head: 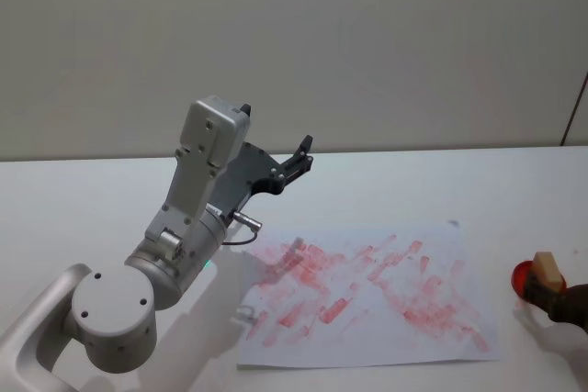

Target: Use the one hand to pick up the stamp and affix it onto the A4 paper.

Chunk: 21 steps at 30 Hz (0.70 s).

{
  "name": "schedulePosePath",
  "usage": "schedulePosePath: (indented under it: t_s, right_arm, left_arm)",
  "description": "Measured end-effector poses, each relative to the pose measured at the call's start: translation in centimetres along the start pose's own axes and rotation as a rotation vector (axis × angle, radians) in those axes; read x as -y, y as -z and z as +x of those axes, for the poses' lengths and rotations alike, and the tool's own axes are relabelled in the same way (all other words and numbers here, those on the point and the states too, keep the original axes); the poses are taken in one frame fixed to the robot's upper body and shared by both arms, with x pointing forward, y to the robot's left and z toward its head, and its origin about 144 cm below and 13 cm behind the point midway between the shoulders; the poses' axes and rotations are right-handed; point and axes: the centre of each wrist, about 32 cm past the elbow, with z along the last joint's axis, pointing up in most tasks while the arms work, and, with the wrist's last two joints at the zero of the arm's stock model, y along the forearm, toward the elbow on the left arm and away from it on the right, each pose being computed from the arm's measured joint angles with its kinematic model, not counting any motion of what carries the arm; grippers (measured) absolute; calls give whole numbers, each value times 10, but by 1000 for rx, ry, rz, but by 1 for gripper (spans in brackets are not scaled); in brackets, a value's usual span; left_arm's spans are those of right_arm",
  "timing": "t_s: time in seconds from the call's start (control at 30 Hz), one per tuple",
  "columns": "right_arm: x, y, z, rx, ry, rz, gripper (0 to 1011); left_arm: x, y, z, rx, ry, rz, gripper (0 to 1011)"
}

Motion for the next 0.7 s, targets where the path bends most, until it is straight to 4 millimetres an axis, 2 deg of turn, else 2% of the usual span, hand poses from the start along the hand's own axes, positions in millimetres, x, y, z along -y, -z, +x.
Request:
schedulePosePath:
  t_s: [0.13, 0.33, 0.37, 0.57, 0.6, 0.7]
  right_arm:
    - [-3, 0, -1, 4, -6, -11, 998]
    - [-6, -1, -1, 7, -10, -20, 901]
    - [-6, -1, -1, 7, -11, -22, 845]
    - [-8, -1, -1, 9, -13, -28, 704]
    - [-8, -1, -2, 10, -14, -30, 644]
    - [-9, -1, -2, 10, -15, -31, 560]
  left_arm:
    - [0, 0, 0, 0, 0, 0, 1001]
    - [0, 0, 0, 0, 0, 0, 1001]
    - [0, 0, 0, 0, 0, 0, 1001]
    - [0, 0, 0, 0, 0, 0, 1001]
    - [0, 0, 0, 0, 0, 0, 1001]
    - [0, 0, 0, 0, 0, 0, 1001]
